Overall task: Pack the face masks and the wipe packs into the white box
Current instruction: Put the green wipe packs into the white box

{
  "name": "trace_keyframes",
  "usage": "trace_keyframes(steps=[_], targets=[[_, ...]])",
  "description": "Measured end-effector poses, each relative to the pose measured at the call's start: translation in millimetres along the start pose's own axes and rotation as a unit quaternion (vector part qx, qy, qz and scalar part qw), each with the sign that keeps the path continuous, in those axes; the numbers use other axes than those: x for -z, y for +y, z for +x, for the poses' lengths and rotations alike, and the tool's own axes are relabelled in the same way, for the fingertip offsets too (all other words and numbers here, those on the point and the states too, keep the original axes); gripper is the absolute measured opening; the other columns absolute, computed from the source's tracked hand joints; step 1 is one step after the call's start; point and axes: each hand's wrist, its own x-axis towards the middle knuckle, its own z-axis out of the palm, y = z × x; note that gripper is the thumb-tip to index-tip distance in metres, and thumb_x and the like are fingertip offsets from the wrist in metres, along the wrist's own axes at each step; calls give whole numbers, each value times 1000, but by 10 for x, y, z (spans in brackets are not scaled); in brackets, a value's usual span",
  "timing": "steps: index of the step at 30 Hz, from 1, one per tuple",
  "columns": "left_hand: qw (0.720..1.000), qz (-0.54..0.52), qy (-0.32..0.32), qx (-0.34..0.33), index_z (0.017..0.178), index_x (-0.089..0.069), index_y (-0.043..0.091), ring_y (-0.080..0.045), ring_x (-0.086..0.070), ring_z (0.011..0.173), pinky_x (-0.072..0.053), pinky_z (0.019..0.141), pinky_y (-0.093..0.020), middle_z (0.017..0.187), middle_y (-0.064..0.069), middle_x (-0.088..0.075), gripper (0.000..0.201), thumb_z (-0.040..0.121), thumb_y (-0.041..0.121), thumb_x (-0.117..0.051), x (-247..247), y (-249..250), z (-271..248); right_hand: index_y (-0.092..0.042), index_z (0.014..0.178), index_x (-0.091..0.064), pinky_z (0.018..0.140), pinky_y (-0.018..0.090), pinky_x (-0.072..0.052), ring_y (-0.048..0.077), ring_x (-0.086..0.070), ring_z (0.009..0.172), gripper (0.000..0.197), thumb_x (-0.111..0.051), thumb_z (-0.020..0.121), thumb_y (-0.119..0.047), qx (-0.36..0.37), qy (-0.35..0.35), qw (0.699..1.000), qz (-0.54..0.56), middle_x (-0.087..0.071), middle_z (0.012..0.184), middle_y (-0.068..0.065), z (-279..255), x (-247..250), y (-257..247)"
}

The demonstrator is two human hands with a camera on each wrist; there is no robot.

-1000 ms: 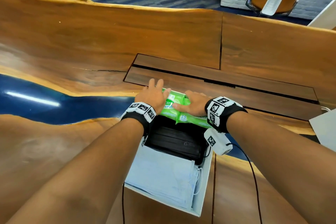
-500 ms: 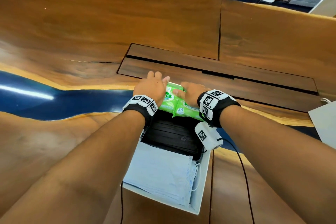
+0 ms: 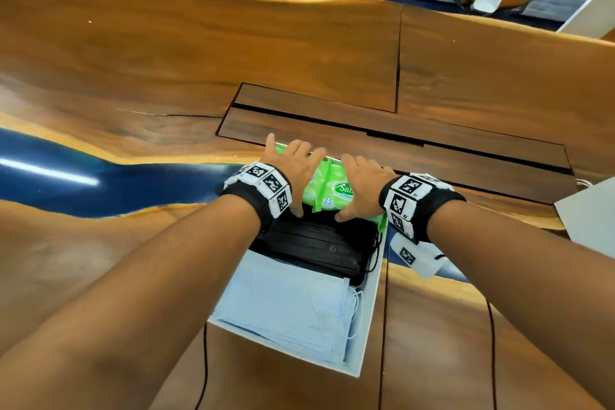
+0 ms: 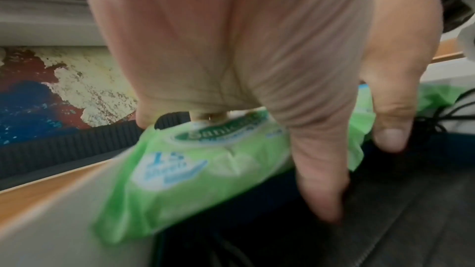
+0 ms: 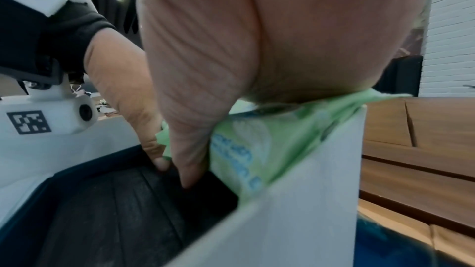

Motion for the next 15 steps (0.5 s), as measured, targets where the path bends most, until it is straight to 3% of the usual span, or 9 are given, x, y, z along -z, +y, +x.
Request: trace_keyframes(steps=[4,8,10,12,15], targets=[[1000,-5,16,16,148,-11,19,-27,-32,134,-15,111,-70,140,-6,-33,95,76,40,-69,-32,68,65,-15,145,-19,101,45,-37,28,-41,126,102,-70,71,-64,2,26,1000,-2,-40,137,6,-5,-48,10],[1000,-10,6,15,150,-8,17,-27,-28,136,-13,111,-70,143,-6,-30,91,81,35,-64,-37,63,99,-15,151,-8,103,46,-34,28,-38,130,106,-64,74,-64,8,49,999,-15,-36,143,6,6,-88,20],[1000,-8,-6,14,153,0,16,-26,-16,146,-9,112,-70,154,-8,-19,94,84,36,-61,-46,66,99,-16,152,-2,104,46,-33,28,-36,131,108,-59,75,-66,6,53,998,-20,-34,145,6,10,-101,28],[999,3,-28,20,154,11,16,-25,5,151,-4,113,-69,164,-7,4,97,87,37,-56,-44,74,92,-19,153,3,104,46,-32,28,-36,131,110,-54,74,-70,5,60,998,-25,-33,146,5,16,-119,31],[999,26,-32,22,152,22,17,-24,17,150,-1,114,-67,162,-8,22,103,87,37,-55,-32,85,67,-19,153,6,104,45,-34,28,-37,130,114,-53,72,-74,8,69,997,-36,-34,146,5,21,-134,18]])
